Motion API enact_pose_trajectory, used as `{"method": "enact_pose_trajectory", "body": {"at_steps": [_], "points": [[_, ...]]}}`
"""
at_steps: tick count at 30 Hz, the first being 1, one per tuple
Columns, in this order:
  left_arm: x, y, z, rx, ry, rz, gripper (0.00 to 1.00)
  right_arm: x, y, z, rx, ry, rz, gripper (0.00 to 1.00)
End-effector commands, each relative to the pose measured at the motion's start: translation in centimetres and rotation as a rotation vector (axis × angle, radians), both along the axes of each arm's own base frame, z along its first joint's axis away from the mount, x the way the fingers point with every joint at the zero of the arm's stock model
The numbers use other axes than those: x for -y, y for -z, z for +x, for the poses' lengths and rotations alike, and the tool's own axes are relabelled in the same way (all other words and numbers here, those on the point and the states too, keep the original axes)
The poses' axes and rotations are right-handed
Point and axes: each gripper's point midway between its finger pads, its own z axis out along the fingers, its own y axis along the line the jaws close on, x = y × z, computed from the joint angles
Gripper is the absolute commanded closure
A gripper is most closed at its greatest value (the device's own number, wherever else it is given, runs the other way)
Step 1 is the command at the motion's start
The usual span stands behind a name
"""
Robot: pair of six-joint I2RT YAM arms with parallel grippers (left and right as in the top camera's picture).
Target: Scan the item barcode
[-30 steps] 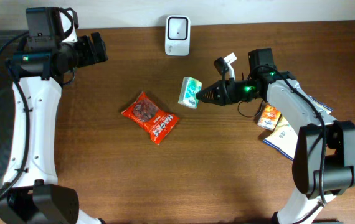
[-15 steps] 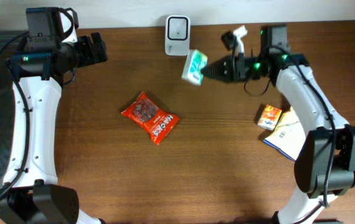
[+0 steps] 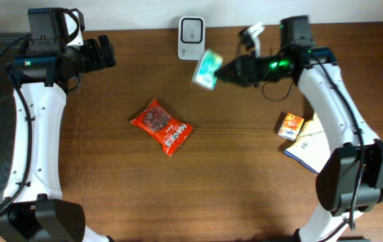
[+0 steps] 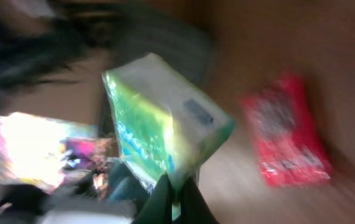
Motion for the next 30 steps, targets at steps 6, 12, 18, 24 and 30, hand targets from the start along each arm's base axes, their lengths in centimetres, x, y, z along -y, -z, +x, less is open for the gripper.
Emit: {"method": "enact_pose_trajectory", "body": {"at_steps": [6, 12, 18, 24, 30], "points": [[0.0, 0.1, 0.1, 0.000, 0.011, 0.014, 0.01, 6.4, 8.7, -2.9, 0.019, 0.142, -1.091, 0.96], [0.0, 0.1, 0.2, 0.000, 0.011, 0.014, 0.01, 8.4, 11.1, -5.2, 0.023, 0.071, -1.518, 0.96], [0.0, 0.1, 0.2, 0.000, 0.011, 0.014, 0.01, 6.5, 18.1, -6.7, -0.039, -0.100, -1.721, 0.95], [0.0, 0.1, 0.1, 0.000, 0.011, 0.014, 0.01, 4.9, 19.0, -7.6, -0.054, -0.143, -1.700, 0.74], [0.0, 0.1, 0.1, 0.000, 0.011, 0.014, 0.01, 0.1, 17.9, -8.2, -0.058, -0.284, -1.425, 0.61]]}}
